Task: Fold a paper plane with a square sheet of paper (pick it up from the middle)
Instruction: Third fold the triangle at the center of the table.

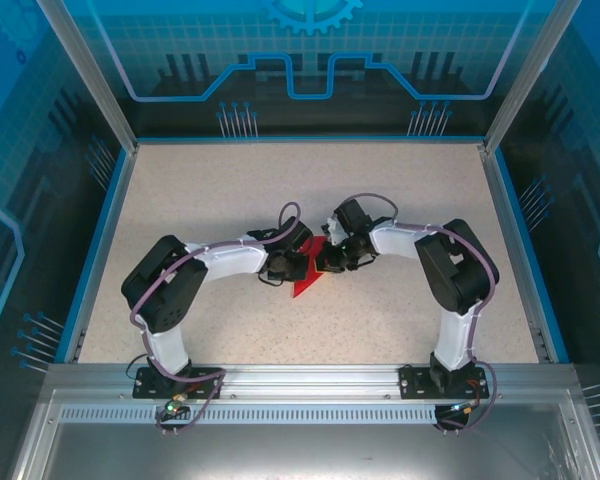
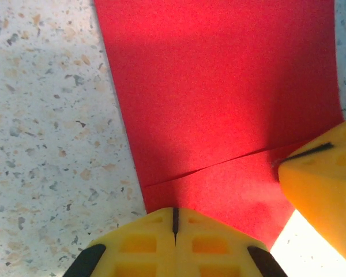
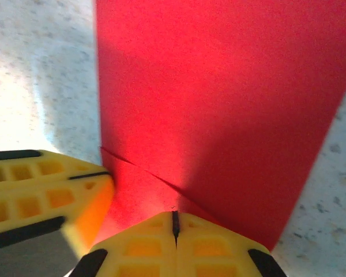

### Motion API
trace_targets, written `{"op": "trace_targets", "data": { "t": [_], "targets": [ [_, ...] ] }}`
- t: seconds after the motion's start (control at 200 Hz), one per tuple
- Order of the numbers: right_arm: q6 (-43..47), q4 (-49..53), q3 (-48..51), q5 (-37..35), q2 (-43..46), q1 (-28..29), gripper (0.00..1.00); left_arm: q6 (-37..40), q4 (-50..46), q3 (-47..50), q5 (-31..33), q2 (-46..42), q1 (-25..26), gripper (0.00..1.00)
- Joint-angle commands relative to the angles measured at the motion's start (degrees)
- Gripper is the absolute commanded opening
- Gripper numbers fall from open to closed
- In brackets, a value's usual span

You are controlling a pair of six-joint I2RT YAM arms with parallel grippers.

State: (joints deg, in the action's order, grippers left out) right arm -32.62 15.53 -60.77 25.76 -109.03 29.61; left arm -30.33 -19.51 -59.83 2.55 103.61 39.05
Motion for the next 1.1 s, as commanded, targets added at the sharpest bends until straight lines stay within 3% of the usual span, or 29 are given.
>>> {"op": "trace_targets", "data": {
  "t": [0.0,0.29,0.54,0.675,1.095],
  "targets": [
    [-1.87,-0.51,1.77,0.34,-1.3,0.41,0.0,2.27,0.76,1.64,-2.06,-1.66,-0.54,0.0],
    [-4.8,-0.16,5.22,-3.82,-2.94,0.4,0.0,-4.97,3.25,1.29,-7.01,-7.07,-0.57,0.0],
    [-7.69,-0.5,6.63,-5.74,-2.95,0.41,0.0,-20.7,0.67,3.02,-6.84,-10.96,-0.2,0.0],
    [-8.25,-0.32,6.91,-6.29,-2.94,0.53,0.0,-26.84,6.52,6.67,-9.39,-10.57,1.89,0.0],
    [-8.33,-0.46,7.4,-5.81,-3.26,0.54,0.0,-34.61,19.75,11.15,-7.28,-5.85,2.7,0.0]
  ]
}}
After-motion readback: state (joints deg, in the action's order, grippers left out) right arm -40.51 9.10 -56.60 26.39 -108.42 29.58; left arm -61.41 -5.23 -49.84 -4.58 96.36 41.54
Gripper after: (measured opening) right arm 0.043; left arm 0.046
